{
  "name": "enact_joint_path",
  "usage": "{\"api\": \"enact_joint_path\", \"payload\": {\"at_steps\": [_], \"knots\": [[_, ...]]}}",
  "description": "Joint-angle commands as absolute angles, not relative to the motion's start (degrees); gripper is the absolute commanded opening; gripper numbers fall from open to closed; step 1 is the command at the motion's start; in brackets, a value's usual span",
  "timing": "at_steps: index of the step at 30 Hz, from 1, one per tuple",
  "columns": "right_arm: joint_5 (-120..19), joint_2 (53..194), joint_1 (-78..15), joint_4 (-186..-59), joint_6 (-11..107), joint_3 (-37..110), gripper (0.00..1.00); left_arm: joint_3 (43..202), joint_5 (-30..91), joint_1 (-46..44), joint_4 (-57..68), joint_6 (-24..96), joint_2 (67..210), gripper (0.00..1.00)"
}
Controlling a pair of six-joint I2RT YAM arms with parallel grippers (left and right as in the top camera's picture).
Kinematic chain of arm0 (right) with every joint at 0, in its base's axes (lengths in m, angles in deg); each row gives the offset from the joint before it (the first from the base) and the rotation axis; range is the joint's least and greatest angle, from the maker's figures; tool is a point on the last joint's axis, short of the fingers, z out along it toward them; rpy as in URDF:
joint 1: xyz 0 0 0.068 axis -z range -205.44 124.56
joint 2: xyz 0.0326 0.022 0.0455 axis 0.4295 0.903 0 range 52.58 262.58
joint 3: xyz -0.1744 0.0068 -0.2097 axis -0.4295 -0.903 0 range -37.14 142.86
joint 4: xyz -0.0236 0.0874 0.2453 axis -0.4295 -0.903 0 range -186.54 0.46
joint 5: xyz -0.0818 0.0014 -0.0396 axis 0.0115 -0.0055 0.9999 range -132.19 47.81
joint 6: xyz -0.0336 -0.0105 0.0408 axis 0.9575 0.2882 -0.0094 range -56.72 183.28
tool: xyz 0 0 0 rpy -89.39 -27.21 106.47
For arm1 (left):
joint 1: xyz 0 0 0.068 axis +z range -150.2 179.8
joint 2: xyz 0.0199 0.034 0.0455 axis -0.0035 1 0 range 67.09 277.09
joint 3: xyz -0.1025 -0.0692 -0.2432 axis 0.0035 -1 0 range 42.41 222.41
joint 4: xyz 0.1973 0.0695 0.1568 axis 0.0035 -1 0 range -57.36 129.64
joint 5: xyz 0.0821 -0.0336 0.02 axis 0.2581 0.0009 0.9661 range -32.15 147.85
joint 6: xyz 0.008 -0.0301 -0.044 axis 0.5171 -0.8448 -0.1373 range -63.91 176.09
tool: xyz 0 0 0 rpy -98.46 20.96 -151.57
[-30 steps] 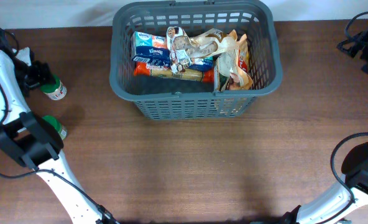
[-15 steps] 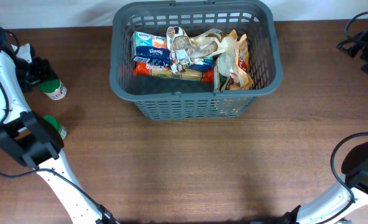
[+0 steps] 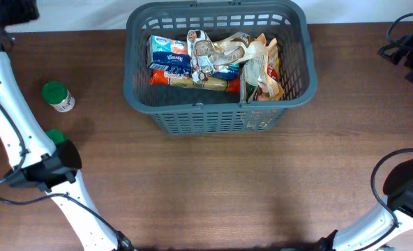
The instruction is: Pack container
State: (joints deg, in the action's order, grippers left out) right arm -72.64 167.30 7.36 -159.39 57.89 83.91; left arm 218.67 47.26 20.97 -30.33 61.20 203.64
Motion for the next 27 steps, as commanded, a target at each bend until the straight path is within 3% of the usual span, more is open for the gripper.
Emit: {"api": "enact_joint_path", "payload": {"at_steps": [1,11,21,27], "knots": [[-72.73,167.41,7.1,-159.21,58.09,83.8,0.99,211.59,47.15,21.97,-29.77,61.68,205.63,0.81],[-72.73,167.41,7.1,-159.21,58.09,83.8,0.99,195.44,49.38,22.08,-37.17,61.72,205.74,0.82],[-72.73,167.41,7.1,-159.23,58.09,83.8,0.99,194.23,59.41,22.21,-47.51,60.28,207.42,0.82],[-72.73,167.41,7.1,-159.23,58.09,83.8,0.99,194.23,58.91,23.98,-49.68,59.73,209.96,0.82]]}}
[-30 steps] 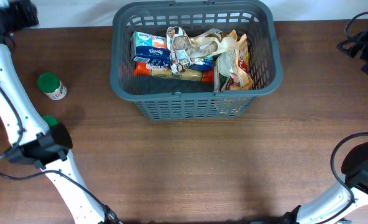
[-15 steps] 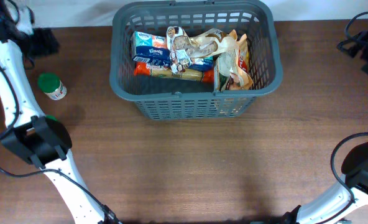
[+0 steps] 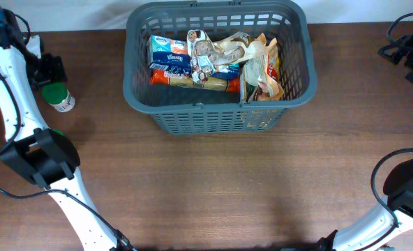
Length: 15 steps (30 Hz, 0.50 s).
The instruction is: Pack container
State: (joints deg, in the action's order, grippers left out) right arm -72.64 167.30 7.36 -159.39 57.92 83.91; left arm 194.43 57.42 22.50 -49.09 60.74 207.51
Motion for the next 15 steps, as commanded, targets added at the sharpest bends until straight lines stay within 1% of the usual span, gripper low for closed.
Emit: {"api": "enact_joint_path", "payload": {"at_steps": [1,8,15], "knots": [[-72.73,167.41,7.1,-159.21,58.09,83.8,0.99,194.23,58.39,24.4,-49.79,59.75,210.81,0.82],[-72.73,167.41,7.1,-159.23,58.09,83.8,0.99,194.23,53.56,26.89,-48.47,59.8,216.19,0.81],[-72.73,167.41,7.1,-159.23,58.09,83.8,0.99,194.23,53.6,26.91,-47.19,60.87,219.21,0.81]]}}
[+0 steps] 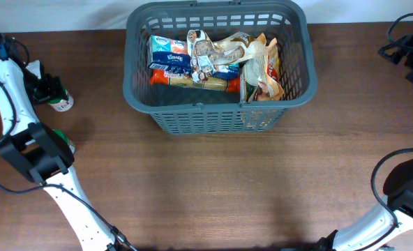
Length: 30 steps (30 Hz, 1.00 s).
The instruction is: Pack container
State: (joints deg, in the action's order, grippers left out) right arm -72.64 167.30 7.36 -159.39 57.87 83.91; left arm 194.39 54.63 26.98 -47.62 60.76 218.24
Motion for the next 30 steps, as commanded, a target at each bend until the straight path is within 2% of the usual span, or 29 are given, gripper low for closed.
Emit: {"api": "enact_joint_path", "payload": {"at_steps": [1,7,11,30], "knots": [[-72.73,167.41,7.1,-159.23,58.09,83.8,0.99,194.23,53.58,26.91,-46.99,60.87,219.29,0.81],[-72.73,167.41,7.1,-159.23,58.09,83.8,0.99,194.26,53.49,26.91,-44.85,60.87,219.4,0.8],[-72.73,167.41,7.12,-159.23,58.11,83.8,0.99,194.28,51.52,26.76,-44.61,62.29,219.38,0.75],[-72.73,167.41,7.1,-159.23,58.09,83.8,0.99,194.32,51.63,25.1,-37.09,63.6,219.47,0.75]]}}
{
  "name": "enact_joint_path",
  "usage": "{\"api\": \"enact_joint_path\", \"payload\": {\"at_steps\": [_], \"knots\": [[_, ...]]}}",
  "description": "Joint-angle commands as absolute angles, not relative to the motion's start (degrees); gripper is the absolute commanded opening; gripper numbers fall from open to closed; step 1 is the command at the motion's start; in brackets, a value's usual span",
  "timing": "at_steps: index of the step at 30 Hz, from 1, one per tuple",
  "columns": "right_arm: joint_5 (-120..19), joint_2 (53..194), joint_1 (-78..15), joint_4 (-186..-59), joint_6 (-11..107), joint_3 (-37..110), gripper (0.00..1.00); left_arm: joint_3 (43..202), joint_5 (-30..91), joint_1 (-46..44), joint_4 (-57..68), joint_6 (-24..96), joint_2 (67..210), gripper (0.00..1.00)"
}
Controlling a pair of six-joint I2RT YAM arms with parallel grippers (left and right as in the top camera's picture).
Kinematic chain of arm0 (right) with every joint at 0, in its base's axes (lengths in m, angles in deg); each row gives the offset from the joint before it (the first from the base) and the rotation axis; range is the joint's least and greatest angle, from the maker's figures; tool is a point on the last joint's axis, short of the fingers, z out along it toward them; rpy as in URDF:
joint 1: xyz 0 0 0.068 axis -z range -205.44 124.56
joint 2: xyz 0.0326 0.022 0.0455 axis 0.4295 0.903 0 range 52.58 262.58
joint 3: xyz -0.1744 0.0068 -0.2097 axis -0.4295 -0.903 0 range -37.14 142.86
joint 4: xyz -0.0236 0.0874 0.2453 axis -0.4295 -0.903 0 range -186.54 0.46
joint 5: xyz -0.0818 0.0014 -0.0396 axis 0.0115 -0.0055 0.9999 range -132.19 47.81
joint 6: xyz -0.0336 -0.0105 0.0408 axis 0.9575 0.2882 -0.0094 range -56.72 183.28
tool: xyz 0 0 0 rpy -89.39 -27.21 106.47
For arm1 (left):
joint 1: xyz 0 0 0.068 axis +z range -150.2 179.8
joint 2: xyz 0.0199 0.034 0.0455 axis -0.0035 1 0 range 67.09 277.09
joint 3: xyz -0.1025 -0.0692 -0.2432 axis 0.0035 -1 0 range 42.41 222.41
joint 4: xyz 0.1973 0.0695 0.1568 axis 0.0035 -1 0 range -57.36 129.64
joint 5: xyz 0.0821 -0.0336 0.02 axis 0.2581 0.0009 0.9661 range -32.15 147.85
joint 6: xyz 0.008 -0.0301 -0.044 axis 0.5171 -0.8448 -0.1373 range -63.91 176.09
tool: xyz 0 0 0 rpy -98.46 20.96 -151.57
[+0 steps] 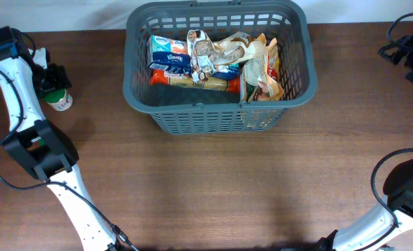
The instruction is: Pack container
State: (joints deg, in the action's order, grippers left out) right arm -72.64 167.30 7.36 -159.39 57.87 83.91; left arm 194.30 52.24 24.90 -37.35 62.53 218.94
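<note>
The grey plastic basket (217,115) stands at the back middle of the table, holding several food packets (206,63). A small jar with a green lid (60,100) stands upright on the wood at the far left. My left gripper (49,77) sits directly over the jar's far side and covers part of the lid. Its fingers are hidden from above, so their grip cannot be made out. At the top right edge, far from everything, my right gripper (405,54) shows only as a dark shape.
The left arm's elbow (38,152) hangs over the table's left edge, with a bit of green (49,142) showing under it. The right arm's elbow (409,185) is at the lower right. Bare brown wood lies in front of the basket.
The left gripper has shifted slightly up and to the right, so more of the jar's green lid shows. The jar stands where it was. The right arm has not moved.
At first the left gripper was off at the top left corner and the jar stood alone. Then the gripper was just behind the jar, then down over its lid. Now it still sits at the jar. The basket's contents are unchanged.
</note>
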Motion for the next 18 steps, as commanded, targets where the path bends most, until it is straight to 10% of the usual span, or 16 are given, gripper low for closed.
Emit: {"api": "enact_joint_path", "payload": {"at_steps": [1,18], "knots": [[-72.73,167.41,7.1,-159.23,58.09,83.8,0.99,194.32,51.63,25.1,-37.09,63.6,219.47,0.75],[-72.73,167.41,7.1,-159.23,58.09,83.8,0.99,194.3,53.03,25.53,-39.47,62.53,222.44,0.7]]}}
